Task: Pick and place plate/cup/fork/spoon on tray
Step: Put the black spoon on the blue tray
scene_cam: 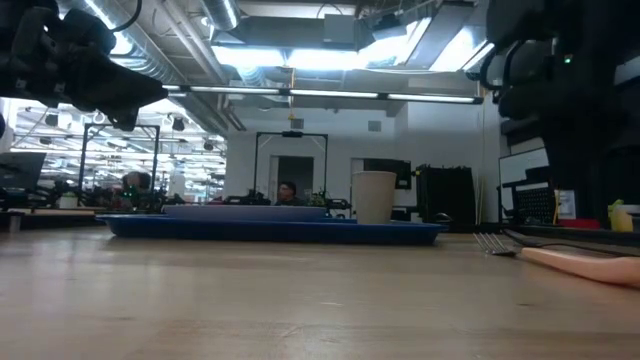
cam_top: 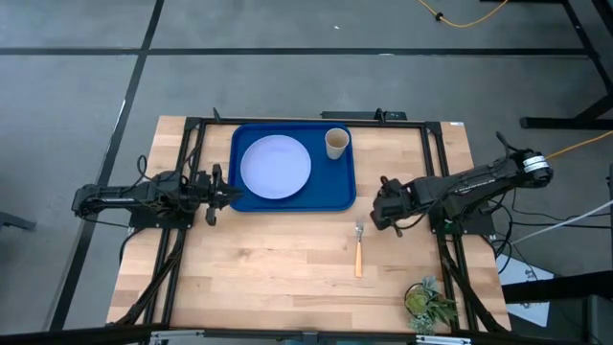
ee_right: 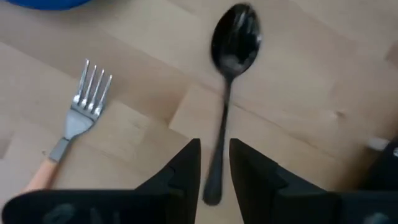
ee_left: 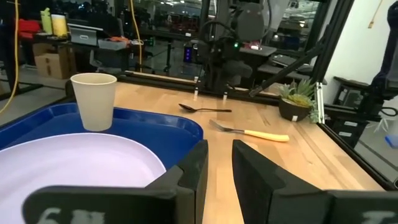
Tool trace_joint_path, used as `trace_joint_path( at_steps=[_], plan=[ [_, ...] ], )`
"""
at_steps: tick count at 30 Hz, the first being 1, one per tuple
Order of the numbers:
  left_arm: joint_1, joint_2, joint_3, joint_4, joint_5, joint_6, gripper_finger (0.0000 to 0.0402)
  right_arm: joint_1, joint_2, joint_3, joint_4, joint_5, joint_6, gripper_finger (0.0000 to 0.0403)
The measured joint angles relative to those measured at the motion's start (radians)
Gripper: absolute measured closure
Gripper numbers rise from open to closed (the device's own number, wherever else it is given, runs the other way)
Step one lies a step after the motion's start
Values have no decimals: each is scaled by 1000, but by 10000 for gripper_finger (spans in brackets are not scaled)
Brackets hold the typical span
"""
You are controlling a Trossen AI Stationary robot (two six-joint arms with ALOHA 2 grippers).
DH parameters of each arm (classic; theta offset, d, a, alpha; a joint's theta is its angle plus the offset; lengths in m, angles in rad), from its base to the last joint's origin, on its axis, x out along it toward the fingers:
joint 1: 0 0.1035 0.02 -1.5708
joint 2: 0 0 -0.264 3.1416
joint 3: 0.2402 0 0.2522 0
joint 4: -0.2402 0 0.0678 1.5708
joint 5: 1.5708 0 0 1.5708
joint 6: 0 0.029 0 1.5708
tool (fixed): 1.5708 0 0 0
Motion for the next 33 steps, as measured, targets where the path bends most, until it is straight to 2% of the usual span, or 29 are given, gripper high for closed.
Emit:
trace_joint_path(
  at_steps=[4, 12, 20, 33],
  plan=[
    [-1, 4, 0, 0, 3, -4, 337, -13, 0, -20, 19, -42, -119, 313],
    [-1, 6, 0, -1, 4, -37, 337, -34, 0, -80, 29, -3, -64, 313],
    [-1, 6, 0, -2, 2, -20, 337, -115, 0, -212, 218, -87, -115, 313],
    [-1, 6, 0, -2, 3, -18, 337, -164, -1, -293, 343, -85, -123, 313]
  ],
)
